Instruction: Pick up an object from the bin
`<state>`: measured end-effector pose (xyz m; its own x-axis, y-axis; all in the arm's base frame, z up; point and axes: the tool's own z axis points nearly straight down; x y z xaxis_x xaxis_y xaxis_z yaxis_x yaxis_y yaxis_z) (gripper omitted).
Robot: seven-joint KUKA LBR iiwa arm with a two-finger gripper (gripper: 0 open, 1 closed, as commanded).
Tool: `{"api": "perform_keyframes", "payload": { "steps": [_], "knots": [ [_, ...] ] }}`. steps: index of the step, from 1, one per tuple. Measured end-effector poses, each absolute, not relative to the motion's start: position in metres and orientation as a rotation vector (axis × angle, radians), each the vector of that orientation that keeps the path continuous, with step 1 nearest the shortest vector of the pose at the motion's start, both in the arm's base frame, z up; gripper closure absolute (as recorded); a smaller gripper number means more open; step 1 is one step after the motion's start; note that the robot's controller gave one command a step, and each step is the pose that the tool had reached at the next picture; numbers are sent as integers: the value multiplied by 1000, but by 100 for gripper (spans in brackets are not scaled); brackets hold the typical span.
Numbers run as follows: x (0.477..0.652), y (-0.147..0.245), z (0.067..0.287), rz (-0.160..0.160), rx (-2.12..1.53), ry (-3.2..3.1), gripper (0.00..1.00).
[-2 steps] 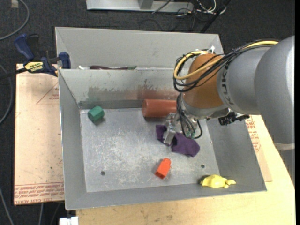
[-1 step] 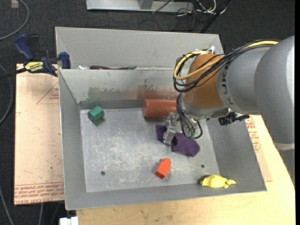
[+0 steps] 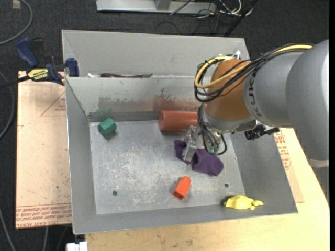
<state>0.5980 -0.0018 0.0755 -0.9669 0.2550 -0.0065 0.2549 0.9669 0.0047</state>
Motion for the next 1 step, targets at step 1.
{"api": "perform_keyframes", "payload": {
  "steps": [1],
  "knots": [
    [596, -2, 96, 6, 403, 3114, 100]
  ]
}}
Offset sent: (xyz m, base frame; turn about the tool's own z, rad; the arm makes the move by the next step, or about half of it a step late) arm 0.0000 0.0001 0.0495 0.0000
